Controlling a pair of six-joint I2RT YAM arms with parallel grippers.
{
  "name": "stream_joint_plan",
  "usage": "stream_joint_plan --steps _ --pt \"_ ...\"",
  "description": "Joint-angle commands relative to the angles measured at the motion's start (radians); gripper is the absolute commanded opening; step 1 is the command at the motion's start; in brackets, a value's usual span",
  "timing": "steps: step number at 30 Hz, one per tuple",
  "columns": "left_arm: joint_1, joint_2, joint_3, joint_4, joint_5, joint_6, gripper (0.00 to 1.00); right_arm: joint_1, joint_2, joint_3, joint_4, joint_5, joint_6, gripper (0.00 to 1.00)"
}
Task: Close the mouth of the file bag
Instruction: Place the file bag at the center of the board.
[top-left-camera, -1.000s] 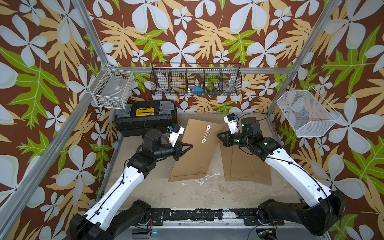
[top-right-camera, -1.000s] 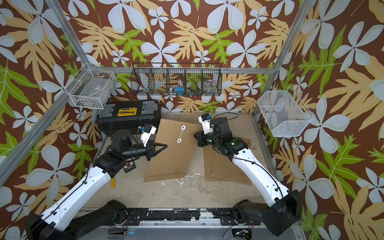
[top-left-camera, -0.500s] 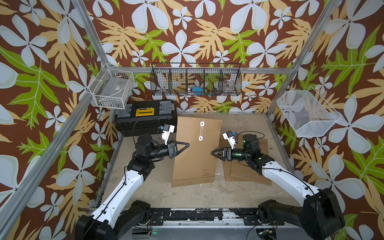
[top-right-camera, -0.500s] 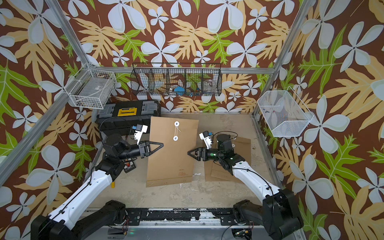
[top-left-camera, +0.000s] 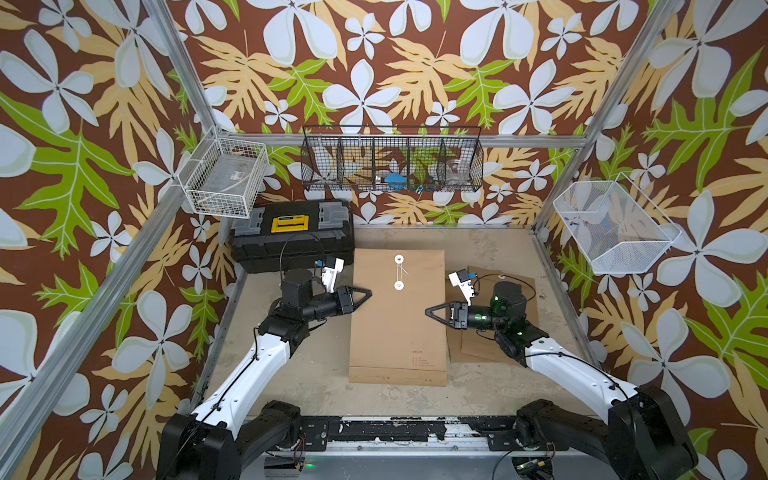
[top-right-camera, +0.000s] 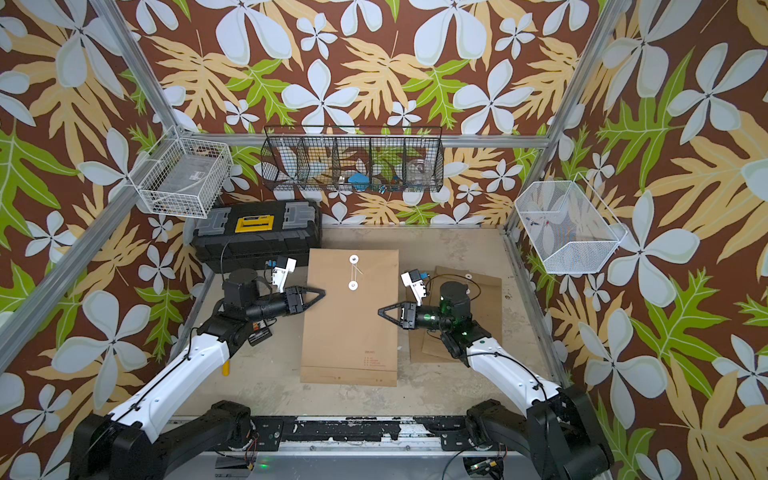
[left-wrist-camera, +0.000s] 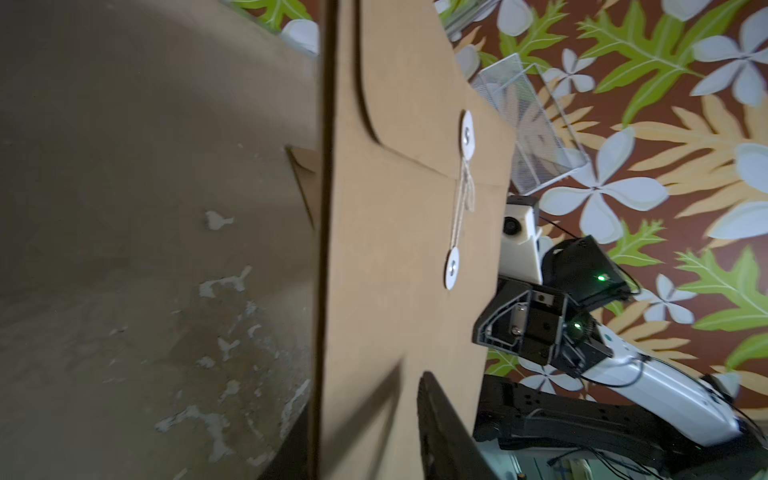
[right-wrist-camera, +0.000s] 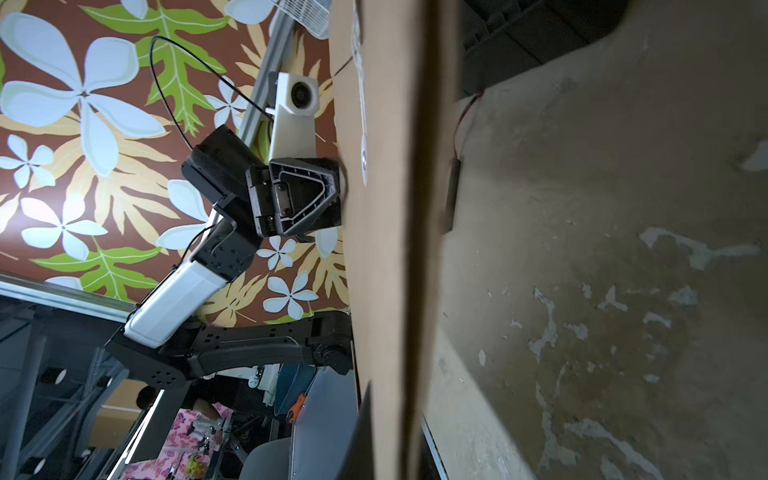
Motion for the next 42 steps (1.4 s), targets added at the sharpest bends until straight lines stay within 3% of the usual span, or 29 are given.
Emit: stream_joint_plan --steps 1,5,7,13,18,32,34,38,42 --pt "0.011 -0.039 0.016 -0.283 -0.333 0.146 0.45 0.025 -0.016 -0.027 -0.104 0.05 -0.017 0.0" --pt "0.014 -0.102 0.074 -0.409 -0.743 0.188 0.51 0.106 0.086 -0.016 -0.168 0.168 -0.045 0.0" --pt "0.013 -0.12 0.125 -0.423 -0.804 0.2 0.51 0.166 0.169 0.031 -0.157 0.246 -0.033 0.0" --pt "0.013 -0.097 0.253 -0.409 -0.662 0.195 0.51 0.357 0.456 0.277 -0.122 0.437 0.036 0.0" --pt "0.004 -0.092 0.27 -0.365 -0.623 0.195 0.51 0.461 0.691 0.521 -0.178 0.539 0.054 0.0" --pt "0.002 -0.099 0.273 -0.331 -0.561 0.2 0.51 0.492 0.954 0.755 -0.247 0.5 0.049 0.0" --pt "0.001 -0.097 0.278 -0.326 -0.558 0.198 0.51 0.492 0.975 0.806 -0.319 0.485 0.002 0.08" --pt "0.003 -0.087 0.292 -0.321 -0.549 0.199 0.51 0.483 0.938 0.861 -0.495 0.553 -0.123 0.37" --pt "-0.009 -0.078 0.297 -0.309 -0.553 0.197 0.51 0.452 0.871 0.856 -0.643 0.576 -0.226 0.56"
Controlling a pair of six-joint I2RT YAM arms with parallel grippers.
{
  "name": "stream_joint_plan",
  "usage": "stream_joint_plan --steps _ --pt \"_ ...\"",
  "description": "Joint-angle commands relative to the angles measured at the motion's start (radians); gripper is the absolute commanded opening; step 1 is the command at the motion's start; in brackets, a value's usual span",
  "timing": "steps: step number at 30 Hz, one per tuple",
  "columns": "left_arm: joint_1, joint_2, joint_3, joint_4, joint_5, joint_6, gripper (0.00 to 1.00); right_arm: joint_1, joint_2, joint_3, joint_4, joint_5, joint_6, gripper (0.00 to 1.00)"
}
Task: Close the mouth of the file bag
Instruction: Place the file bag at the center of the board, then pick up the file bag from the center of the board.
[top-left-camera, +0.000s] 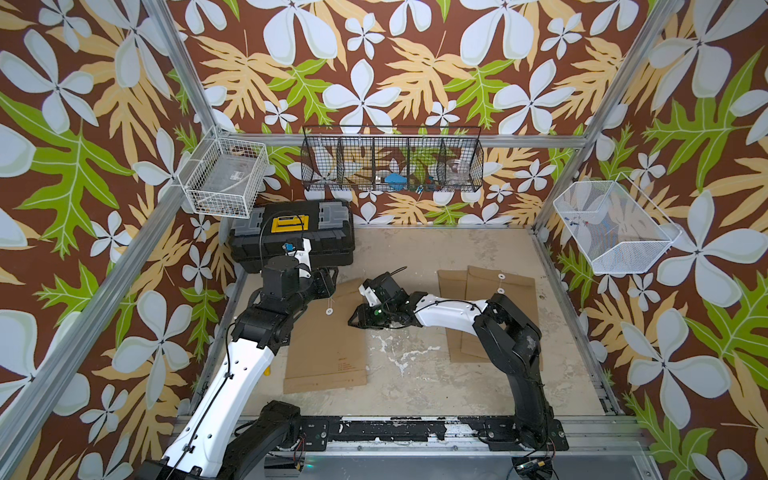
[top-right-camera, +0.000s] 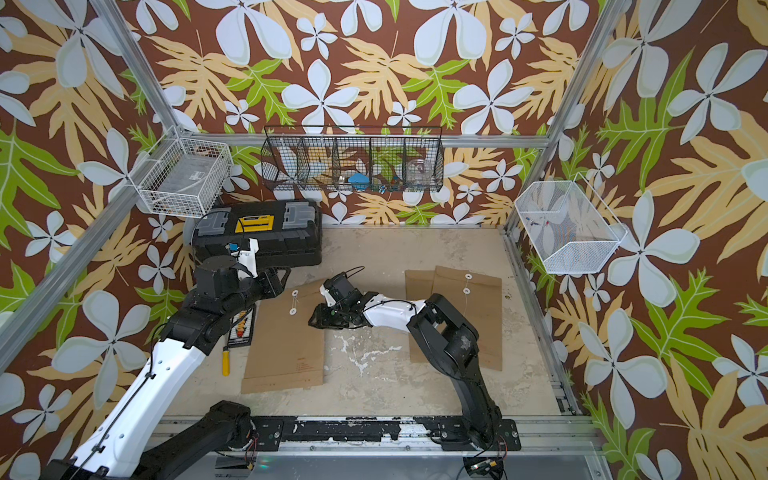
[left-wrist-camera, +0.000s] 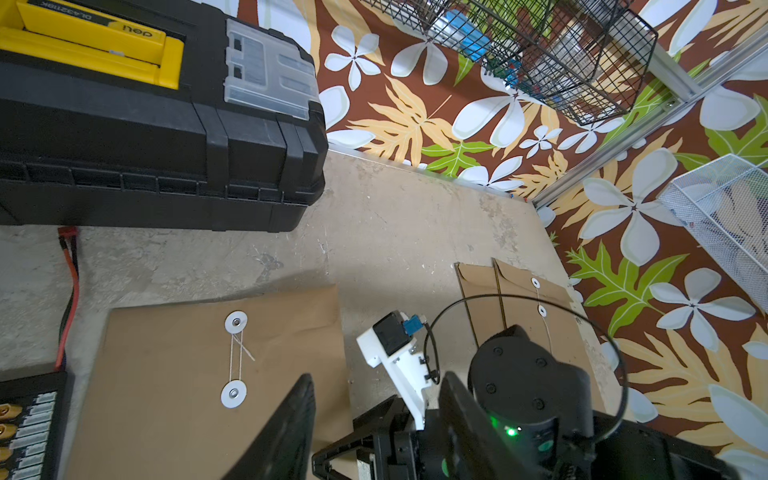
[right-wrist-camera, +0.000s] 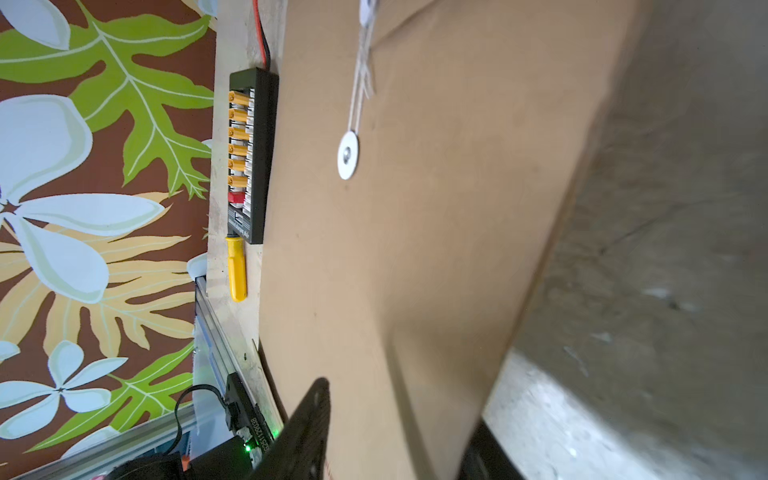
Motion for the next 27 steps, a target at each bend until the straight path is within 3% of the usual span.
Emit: stream_joint_plan --steps 1,3,8,16,20,22,27 --pt "-0.013 0.009 0.013 0.032 -0.008 0.008 0.51 -0.025 -0.066 -0.031 -0.161 0.033 -0.135 0.62" --pt "-0.029 0.021 0.024 0.029 -0.029 0.021 0.52 -0.059 -0.136 -0.086 -0.202 0.032 -0.181 0.72" --pt "-0.104 0.072 0.033 0.044 -0.096 0.048 0.54 -0.242 -0.409 -0.278 -0.307 0.188 -0.272 0.76" --pt "-0.447 0.341 0.003 0.26 -0.157 -0.044 0.59 -0.664 -0.659 -0.585 -0.31 0.449 -0.313 0.82" --pt "-0.59 0.547 0.083 0.35 -0.123 -0.099 0.61 -0.853 -0.776 -0.695 -0.274 0.551 -0.285 0.92" --pt "-0.633 0.647 0.141 0.376 -0.088 -0.124 0.62 -0.928 -0.805 -0.742 -0.229 0.557 -0.263 1.0" --pt "-0.687 0.89 0.284 0.442 0.05 -0.219 0.65 -1.099 -0.736 -0.791 -0.145 0.365 -0.241 1.0"
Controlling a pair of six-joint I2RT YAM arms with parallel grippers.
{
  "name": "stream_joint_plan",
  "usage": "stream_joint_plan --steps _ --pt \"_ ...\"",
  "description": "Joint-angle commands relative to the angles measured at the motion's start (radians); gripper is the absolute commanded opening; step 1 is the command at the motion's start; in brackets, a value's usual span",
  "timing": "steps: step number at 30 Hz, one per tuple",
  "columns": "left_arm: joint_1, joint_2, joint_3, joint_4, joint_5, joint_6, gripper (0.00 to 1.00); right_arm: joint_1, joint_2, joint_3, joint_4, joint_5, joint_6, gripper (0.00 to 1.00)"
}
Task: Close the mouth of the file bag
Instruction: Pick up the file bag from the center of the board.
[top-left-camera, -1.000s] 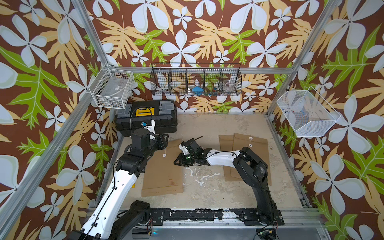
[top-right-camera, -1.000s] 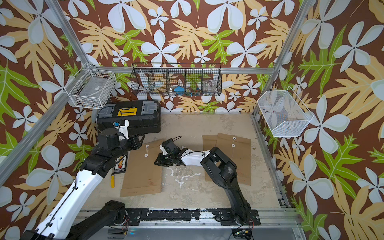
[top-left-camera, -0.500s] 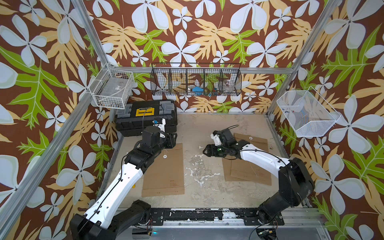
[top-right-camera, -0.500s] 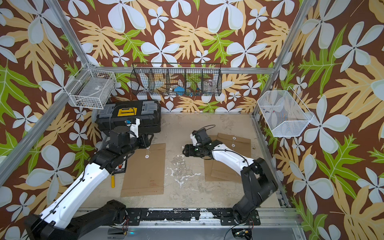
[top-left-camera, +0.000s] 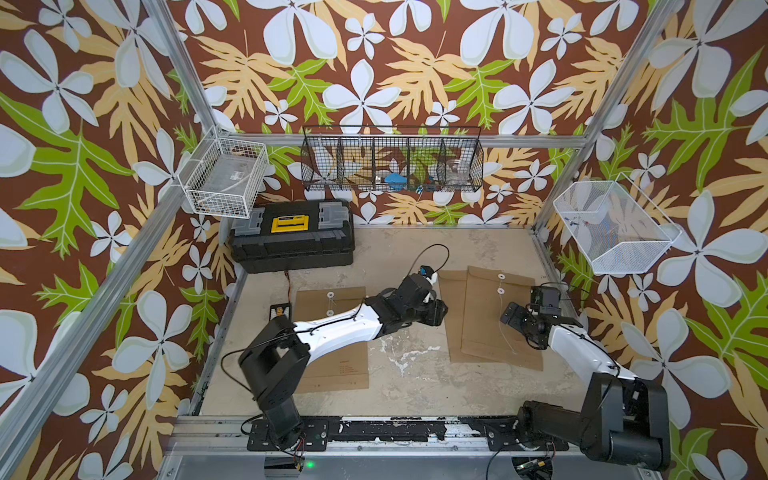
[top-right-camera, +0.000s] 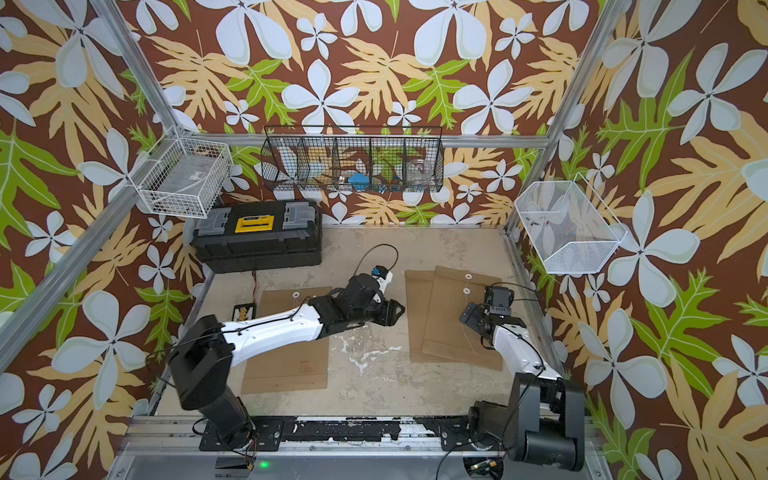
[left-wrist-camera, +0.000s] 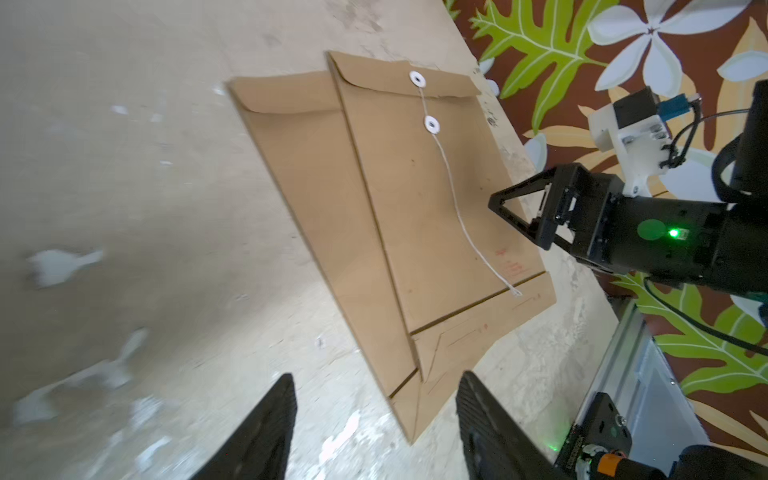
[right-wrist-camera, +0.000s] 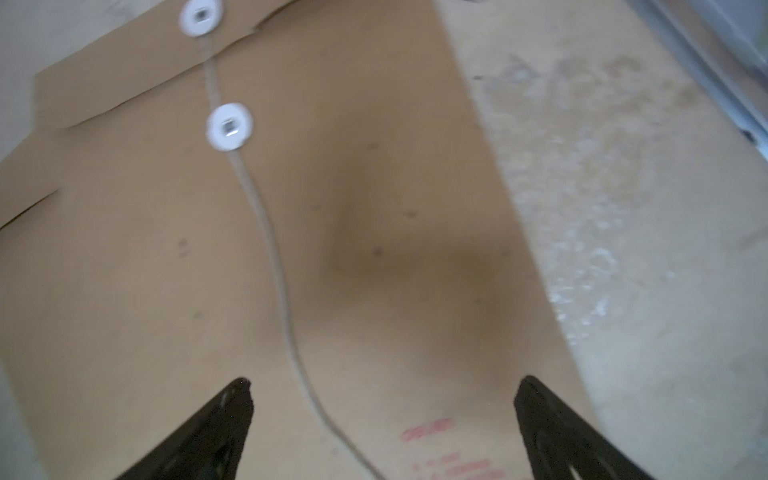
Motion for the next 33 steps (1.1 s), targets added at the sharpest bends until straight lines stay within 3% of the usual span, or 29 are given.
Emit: stream_joint_plan --steps 1,8,13,21,27,33 --pt "-0.018 0.109 0.075 0.082 0.114 -0.083 0.65 -0.042 0.057 -0.002 0.057 -0.129 0.015 0.99" --pt "-0.039 0.366 0.278 0.033 0.15 -0.147 0.67 -0.025 0.062 -0.105 0.119 -0.242 0.08 0.92" --pt "-0.037 0.44 0.378 -0.074 0.059 -0.117 0.69 0.015 0.054 -0.149 0.126 -0.221 0.084 0.92" --pt "-0.028 0.464 0.361 -0.129 -0.064 -0.117 0.71 0.007 0.067 -0.161 0.133 -0.218 0.071 0.92" --pt "-0.019 0.497 0.321 0.081 0.217 -0.265 0.69 0.006 0.092 -0.185 0.153 -0.225 0.06 0.92" --pt "0.006 0.46 0.292 0.254 0.375 -0.397 0.67 0.006 0.084 -0.215 0.165 -0.238 0.057 0.91"
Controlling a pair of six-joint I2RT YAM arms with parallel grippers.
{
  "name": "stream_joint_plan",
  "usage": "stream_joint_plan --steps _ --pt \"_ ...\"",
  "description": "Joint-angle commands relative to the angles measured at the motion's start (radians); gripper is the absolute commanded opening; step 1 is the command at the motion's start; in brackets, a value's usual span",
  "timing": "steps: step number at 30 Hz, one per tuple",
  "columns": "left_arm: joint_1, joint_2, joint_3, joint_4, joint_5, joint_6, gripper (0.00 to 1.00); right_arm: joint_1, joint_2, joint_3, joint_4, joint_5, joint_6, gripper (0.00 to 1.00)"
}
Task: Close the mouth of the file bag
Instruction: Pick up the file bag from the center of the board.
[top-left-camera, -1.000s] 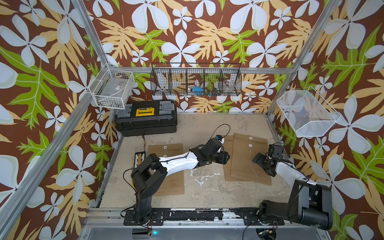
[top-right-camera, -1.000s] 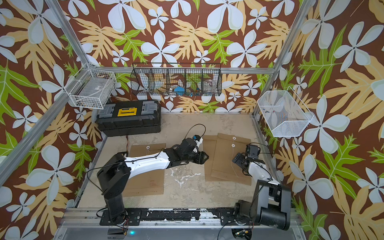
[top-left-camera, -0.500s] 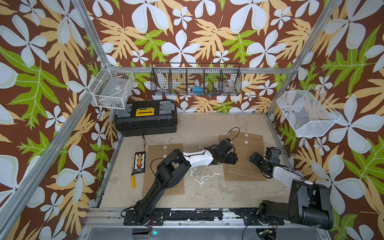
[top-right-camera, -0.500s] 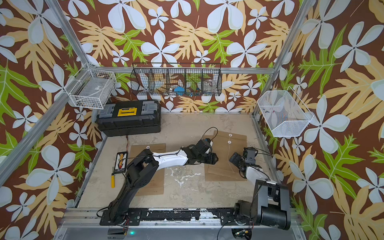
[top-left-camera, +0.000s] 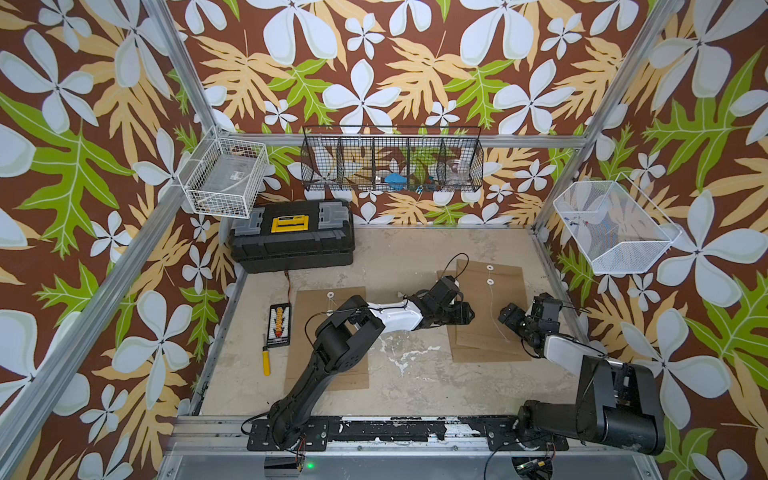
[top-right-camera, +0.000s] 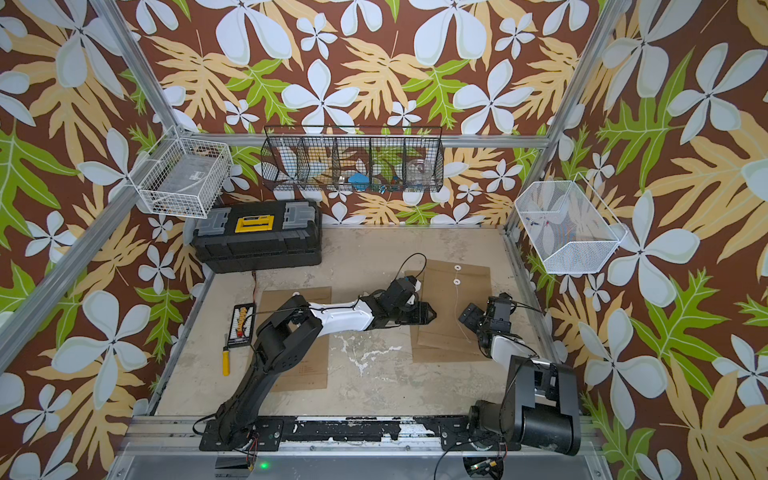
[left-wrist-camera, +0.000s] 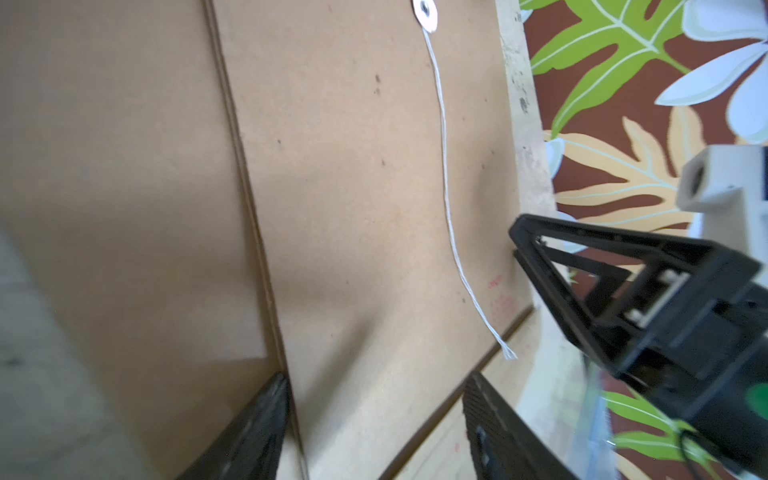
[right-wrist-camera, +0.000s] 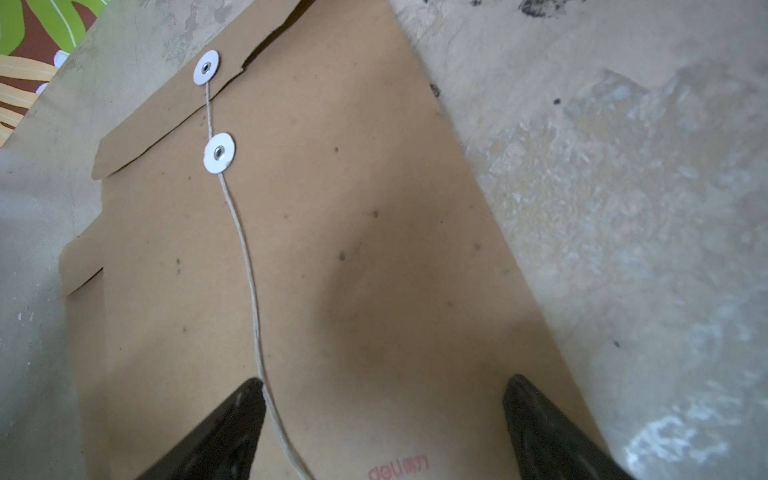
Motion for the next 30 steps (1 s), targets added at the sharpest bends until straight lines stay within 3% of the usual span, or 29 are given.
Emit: stream_joint_plan --steps 1,6,8,17,23,27,30 --pt "0.011 -0.038 -0.044 0.156 0.193 -0.131 0.66 0.003 0.013 -0.027 -0.274 -0.099 0.044 0.91" --pt "0.033 -0.151 -0.228 0.535 0.208 -0.318 0.64 0.004 0.012 -0.028 -0.279 -0.108 0.038 0.9" --pt "0.031 -0.15 -0.239 0.592 0.222 -0.347 0.63 0.004 0.012 -0.027 -0.28 -0.11 0.034 0.9" --pt "0.031 -0.073 -0.161 0.285 0.198 -0.183 0.55 0.004 0.013 -0.026 -0.278 -0.121 0.03 0.9" --pt "0.032 -0.029 -0.174 0.304 0.22 -0.22 0.44 0.004 0.016 -0.027 -0.275 -0.129 0.031 0.89" --pt "0.037 -0.033 -0.169 0.308 0.211 -0.198 0.25 0.004 0.008 -0.015 -0.288 -0.146 0.02 0.88" --pt "0.042 -0.044 -0.144 0.303 0.204 -0.119 0.03 0.004 -0.035 0.014 -0.317 -0.175 0.007 0.88"
